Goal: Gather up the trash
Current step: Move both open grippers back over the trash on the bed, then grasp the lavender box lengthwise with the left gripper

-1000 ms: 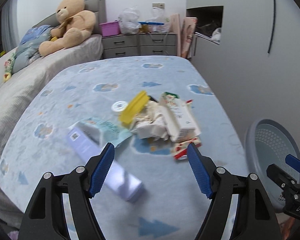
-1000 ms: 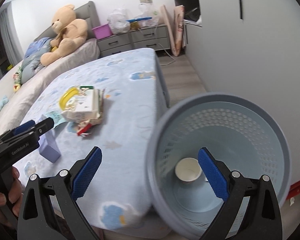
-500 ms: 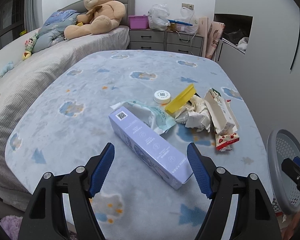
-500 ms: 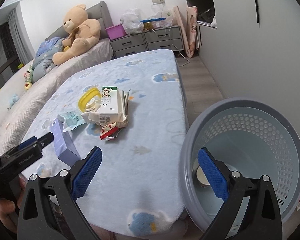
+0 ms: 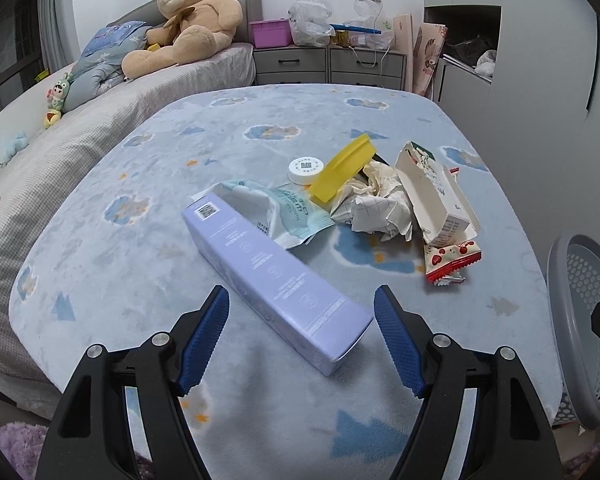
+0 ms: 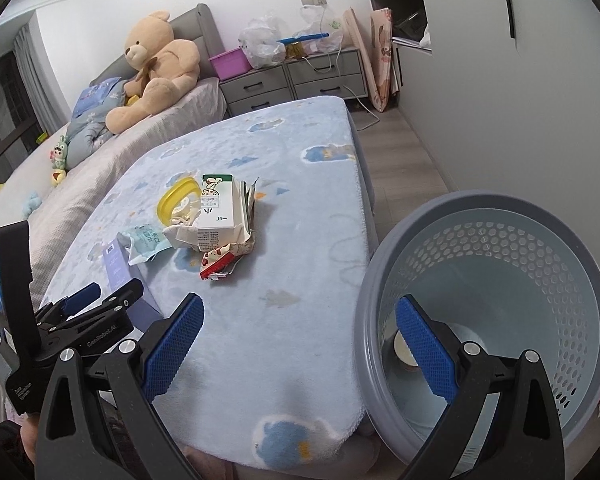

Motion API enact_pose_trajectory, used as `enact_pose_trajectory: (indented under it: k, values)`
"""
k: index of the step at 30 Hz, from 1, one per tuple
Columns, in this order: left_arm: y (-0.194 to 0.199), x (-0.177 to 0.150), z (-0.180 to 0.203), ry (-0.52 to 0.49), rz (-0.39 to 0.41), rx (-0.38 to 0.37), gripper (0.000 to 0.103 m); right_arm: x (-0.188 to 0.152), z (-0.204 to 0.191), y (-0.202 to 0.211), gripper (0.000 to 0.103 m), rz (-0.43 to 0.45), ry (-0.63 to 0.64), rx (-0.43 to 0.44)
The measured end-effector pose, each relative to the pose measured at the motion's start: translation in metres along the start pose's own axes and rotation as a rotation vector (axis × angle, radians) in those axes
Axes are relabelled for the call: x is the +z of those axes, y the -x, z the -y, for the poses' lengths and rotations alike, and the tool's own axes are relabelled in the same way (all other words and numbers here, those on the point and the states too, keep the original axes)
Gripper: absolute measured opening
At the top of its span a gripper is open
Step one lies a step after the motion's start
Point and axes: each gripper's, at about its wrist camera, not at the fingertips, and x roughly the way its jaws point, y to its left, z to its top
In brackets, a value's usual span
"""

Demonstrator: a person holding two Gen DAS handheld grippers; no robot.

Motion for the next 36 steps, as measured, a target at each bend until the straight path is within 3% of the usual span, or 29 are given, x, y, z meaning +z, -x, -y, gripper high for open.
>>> enact_pose_trajectory:
  k: [6, 13, 30, 36]
  values:
    - [0.001, 0.002, 0.002, 0.0, 0.011, 0.006, 0.072, -0.001, 0.001, -0.001, 0.095, -0.007, -0.002, -0.003]
    - [-0.011, -0.002, -0.007, 0.007, -0.033, 0.032, 0.072, -0.002, -0.002, -0.006, 0.095, -0.012, 0.002, 0.001]
    - [-0.005, -0.026, -0.08, 0.139, -0.081, 0.084, 0.072, 0.0, -0.021, -0.013, 0.095, -0.01, 0.022, 0.033]
    - [0.009, -0.028, -0.085, 0.15, -0.07, 0.023, 0.072, 0.003, -0.026, -0.013, 0.095, -0.001, 0.021, 0.053]
